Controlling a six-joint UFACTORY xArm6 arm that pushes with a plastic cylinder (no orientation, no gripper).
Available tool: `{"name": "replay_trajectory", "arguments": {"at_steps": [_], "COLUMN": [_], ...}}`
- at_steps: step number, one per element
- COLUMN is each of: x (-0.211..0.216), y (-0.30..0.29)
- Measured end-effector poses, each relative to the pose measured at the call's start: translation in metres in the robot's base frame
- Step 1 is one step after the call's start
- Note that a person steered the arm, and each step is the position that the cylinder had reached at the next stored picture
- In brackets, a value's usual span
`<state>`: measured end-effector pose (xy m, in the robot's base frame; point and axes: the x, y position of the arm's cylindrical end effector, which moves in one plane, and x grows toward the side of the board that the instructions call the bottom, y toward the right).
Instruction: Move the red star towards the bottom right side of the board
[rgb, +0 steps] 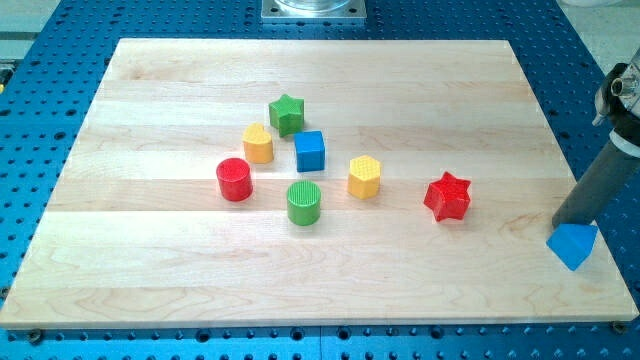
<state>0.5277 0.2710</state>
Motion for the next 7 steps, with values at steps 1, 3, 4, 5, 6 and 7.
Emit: {"name": "replay_trajectory", "arguments": {"at_steps": [1, 3, 4, 5, 6, 7], "x": [-0.03, -0.122, -0.096, -0.029, -0.017, -0.031], "y": [0.002, -0.083, -0.153, -0.15, -0.106, -0.076]}}
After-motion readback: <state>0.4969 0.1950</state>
